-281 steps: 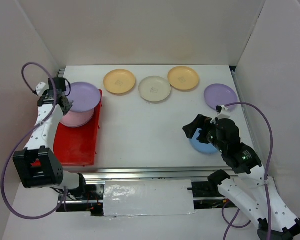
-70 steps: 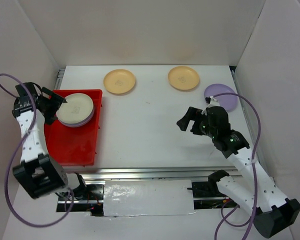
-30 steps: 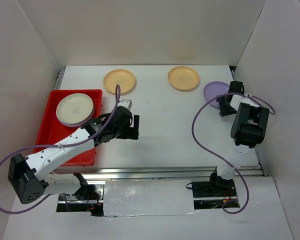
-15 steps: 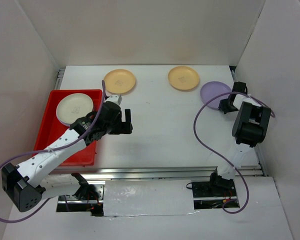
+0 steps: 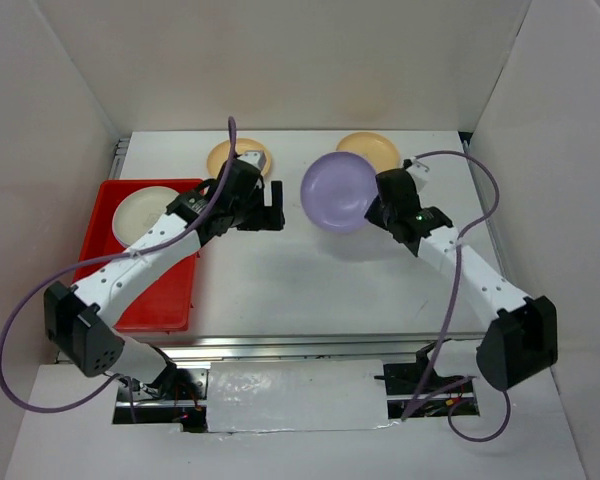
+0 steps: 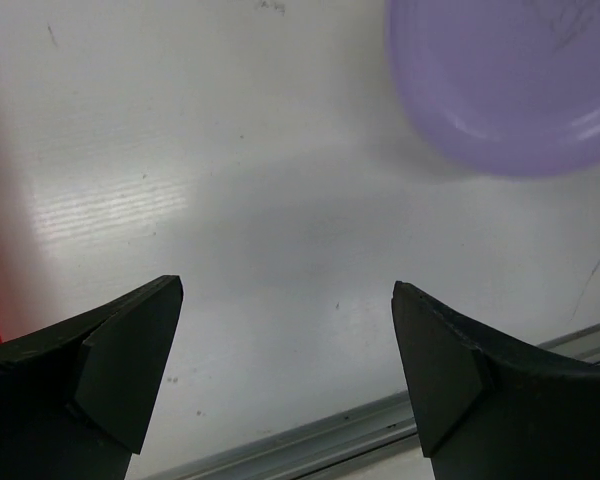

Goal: Place the plates into the plastic bin on the countertop

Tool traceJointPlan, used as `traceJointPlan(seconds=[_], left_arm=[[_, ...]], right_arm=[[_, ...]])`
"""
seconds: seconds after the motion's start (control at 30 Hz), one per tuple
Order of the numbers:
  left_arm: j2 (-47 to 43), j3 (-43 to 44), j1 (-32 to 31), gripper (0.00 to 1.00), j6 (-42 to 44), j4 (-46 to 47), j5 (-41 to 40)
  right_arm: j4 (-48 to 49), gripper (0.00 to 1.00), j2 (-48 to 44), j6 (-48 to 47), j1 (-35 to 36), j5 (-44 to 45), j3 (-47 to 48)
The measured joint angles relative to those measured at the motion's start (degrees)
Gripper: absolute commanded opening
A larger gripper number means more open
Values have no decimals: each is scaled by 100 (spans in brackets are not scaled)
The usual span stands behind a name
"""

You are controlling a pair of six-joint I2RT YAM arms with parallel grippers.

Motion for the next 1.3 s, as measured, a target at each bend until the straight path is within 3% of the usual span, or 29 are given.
traceJointPlan(seconds=[0.2,0.27,0.33,0.5,0.53,0.57,0.6,0.63,0.7,0.8,1.0,1.07,1.23,1.3], left_arm=[[518,245,243,95,90,-26,221],[501,160,308,90,125,11,337],[444,20,385,78,114,70,463],[286,-125,450,0,-42,127,782],[243,-127,470,0,-142,153,852],[181,-125,511,0,-190,221,916],[122,-125,538,0,-179,221,909],[83,-131,564,0,-190,188,793],[-13,-240,772,0,-315,181,610],[-267,-640,1613,0,-568,166,533],[-861,-1582,4942,0,-1060,197,970],[-807,-1679,5674,0,-1178,197,1147],[11,-1504,6323,0,-1320,186,1709],[385,-1403,6367,16,-1351,188,1902]], right_arm=[[92,0,-861,-540,299,-1541,-483],[166,0,-894,-581,289,-2144,-511],[264,0,-892,-603,319,-2636,-511],[363,3,-890,-579,487,-3080,-533],[356,16,-890,-581,490,-3036,-566],[367,37,-892,-527,479,-3036,-621],[442,84,-890,-468,474,-3115,-680],[470,99,-901,-424,490,-3202,-715],[509,100,-1010,-411,518,-3294,-780],[557,100,-1290,-352,426,-3279,-946],[796,100,-1602,-315,-151,-3379,-1626],[811,100,-1558,-317,-267,-3486,-1829],[820,100,-1534,-365,-369,-3724,-2033],[866,100,-1534,-407,-387,-3810,-2033]])
